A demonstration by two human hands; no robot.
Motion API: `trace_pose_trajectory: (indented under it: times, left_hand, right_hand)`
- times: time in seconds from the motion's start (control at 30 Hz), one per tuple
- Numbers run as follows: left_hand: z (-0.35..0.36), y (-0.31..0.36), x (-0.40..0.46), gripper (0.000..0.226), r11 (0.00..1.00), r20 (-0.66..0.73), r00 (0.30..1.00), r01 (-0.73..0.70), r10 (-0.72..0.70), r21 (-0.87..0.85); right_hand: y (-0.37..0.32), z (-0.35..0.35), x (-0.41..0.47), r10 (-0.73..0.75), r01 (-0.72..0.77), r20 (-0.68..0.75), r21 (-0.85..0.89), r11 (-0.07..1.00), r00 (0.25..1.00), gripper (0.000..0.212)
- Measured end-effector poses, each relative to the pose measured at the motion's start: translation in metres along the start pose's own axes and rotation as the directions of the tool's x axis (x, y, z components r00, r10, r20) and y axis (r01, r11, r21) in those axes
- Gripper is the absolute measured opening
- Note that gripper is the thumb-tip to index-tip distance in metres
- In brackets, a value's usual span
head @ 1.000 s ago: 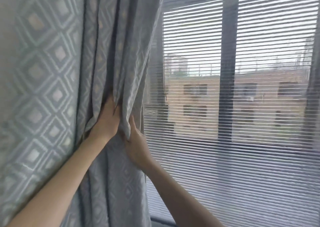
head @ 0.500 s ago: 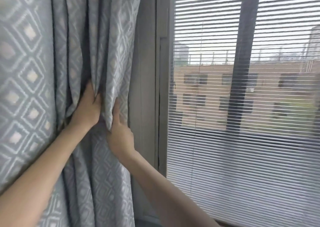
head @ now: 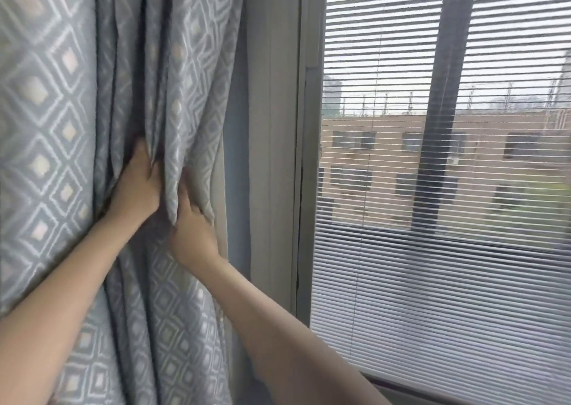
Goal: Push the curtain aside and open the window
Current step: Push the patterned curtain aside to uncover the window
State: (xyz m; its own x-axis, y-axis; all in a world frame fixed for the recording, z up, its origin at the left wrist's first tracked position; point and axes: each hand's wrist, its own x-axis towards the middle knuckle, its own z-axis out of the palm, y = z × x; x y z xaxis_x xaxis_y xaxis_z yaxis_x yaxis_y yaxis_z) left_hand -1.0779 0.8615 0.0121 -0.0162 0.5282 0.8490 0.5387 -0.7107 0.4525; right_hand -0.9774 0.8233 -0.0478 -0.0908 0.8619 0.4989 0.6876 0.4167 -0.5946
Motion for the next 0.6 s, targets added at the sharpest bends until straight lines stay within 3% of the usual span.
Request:
trace_pose_trajectory:
  times: [0.17, 0.27, 0.43, 0.6]
  left_hand:
    - [-0.01, -0.016, 0.01, 0.046, 0.994, 0.046, 0.995, 0.083, -0.086, 0.065]
    - [-0.01, -0.02, 0.011, 0.045, 0.99, 0.049, 0.991, 0.125, -0.128, 0.066]
    - [-0.005, -0.004, 0.0, 0.031, 0.987, 0.029, 0.987, 0.155, -0.156, 0.043]
    - [0.008, 0.029, -0.021, 0.036, 0.993, 0.002, 0.993, 0.115, -0.115, -0.009]
  right_hand:
    - [-0.007, 0.004, 0.016, 0.02, -0.02, 0.127, -0.002, 1.0, 0.992, 0.091]
    - [-0.001, 0.006, 0.011, 0.037, -0.048, 0.163, 0.064, 0.997, 0.986, 0.079]
    - [0.01, 0.007, -0.01, 0.026, -0.03, 0.025, 0.171, 0.985, 0.999, 0.073]
    - [0.017, -0.018, -0.033, 0.015, -0.019, 0.022, 0.196, 0.98, 1.0, 0.08]
